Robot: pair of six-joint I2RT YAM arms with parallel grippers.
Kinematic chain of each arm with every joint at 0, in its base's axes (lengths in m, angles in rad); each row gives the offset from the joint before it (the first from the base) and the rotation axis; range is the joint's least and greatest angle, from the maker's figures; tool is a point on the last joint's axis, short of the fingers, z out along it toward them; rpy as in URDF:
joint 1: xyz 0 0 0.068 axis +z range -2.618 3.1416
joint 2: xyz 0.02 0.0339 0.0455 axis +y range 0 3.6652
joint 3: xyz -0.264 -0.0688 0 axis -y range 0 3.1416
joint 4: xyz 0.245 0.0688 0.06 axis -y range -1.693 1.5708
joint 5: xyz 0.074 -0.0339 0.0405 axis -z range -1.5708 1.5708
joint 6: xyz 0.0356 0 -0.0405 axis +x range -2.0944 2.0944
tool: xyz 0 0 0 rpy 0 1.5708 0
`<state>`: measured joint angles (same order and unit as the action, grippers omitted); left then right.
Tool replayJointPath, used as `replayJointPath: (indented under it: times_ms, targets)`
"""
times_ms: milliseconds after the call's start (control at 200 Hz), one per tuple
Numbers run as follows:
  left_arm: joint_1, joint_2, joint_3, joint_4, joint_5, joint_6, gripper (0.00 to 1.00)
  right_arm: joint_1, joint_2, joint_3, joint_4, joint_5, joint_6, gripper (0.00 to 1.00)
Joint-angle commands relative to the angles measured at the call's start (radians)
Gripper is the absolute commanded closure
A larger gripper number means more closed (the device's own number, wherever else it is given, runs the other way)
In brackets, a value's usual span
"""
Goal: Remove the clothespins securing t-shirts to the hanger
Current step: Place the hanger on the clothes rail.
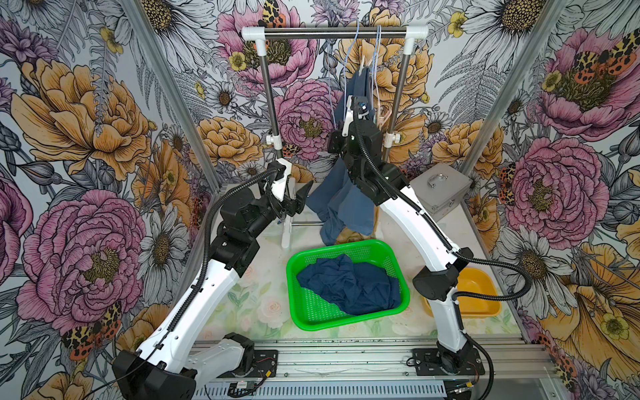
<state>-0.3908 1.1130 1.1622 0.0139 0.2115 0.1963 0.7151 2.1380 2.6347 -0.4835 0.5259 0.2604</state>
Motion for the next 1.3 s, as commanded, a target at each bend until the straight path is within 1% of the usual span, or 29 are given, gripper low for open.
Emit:
replayJointPath:
  times_ms: [0, 115, 245, 535, 555, 610, 635, 655, 695, 815, 880, 980, 1075, 1085, 1105, 1185, 1295]
  targets:
    - [-0.002, 0.013, 0.025, 0.021, 0.025, -0.011, 0.22, -0.022, 0.031, 0.030, -0.037, -0.039, 0.068, 1.00]
    - [-0.004, 0.021, 0.026, 0.021, 0.023, -0.011, 0.22, -0.038, 0.042, 0.029, -0.069, -0.044, 0.081, 1.00]
    - [-0.008, 0.034, 0.029, 0.023, 0.023, -0.008, 0.22, -0.033, 0.032, 0.015, -0.105, -0.045, 0.080, 1.00]
    - [-0.026, 0.060, 0.041, 0.023, 0.021, -0.001, 0.22, 0.011, -0.036, -0.036, -0.107, 0.028, -0.015, 1.00]
    - [-0.027, 0.061, 0.042, 0.023, 0.020, 0.000, 0.22, 0.015, -0.041, -0.037, -0.108, 0.032, -0.022, 0.89]
    - [-0.030, 0.064, 0.043, 0.023, 0.019, 0.002, 0.22, 0.023, -0.053, -0.041, -0.107, 0.048, -0.039, 0.67]
    - [-0.030, 0.066, 0.044, 0.023, 0.017, 0.004, 0.22, 0.026, -0.059, -0.045, -0.107, 0.060, -0.042, 0.56]
    - [-0.031, 0.067, 0.046, 0.023, 0.017, 0.003, 0.22, 0.028, -0.065, -0.052, -0.107, 0.066, -0.042, 0.50]
    - [-0.032, 0.069, 0.049, 0.023, 0.017, 0.003, 0.22, 0.033, -0.079, -0.065, -0.107, 0.074, -0.040, 0.44]
    - [-0.036, 0.076, 0.059, 0.023, 0.019, 0.006, 0.22, 0.046, -0.126, -0.128, -0.106, 0.120, -0.031, 0.33]
    - [-0.039, 0.079, 0.061, 0.023, 0.019, 0.005, 0.22, 0.056, -0.150, -0.168, -0.106, 0.160, -0.028, 0.29]
    - [-0.046, 0.083, 0.061, 0.023, 0.017, 0.009, 0.22, 0.071, -0.193, -0.235, -0.105, 0.209, -0.027, 0.14]
    - [-0.054, 0.089, 0.061, 0.027, 0.016, 0.008, 0.22, 0.073, -0.229, -0.295, -0.105, 0.252, -0.031, 0.06]
    - [-0.056, 0.089, 0.061, 0.029, 0.016, 0.009, 0.22, 0.093, -0.235, -0.301, -0.105, 0.255, -0.030, 0.05]
    - [-0.059, 0.091, 0.063, 0.029, 0.016, 0.008, 0.22, 0.101, -0.243, -0.317, -0.105, 0.264, -0.029, 0.04]
    - [-0.067, 0.094, 0.066, 0.029, 0.014, 0.010, 0.21, 0.109, -0.278, -0.367, -0.105, 0.274, -0.025, 0.01]
    - [-0.077, 0.096, 0.068, 0.031, 0.011, 0.011, 0.21, 0.121, -0.322, -0.424, -0.105, 0.293, -0.022, 0.00]
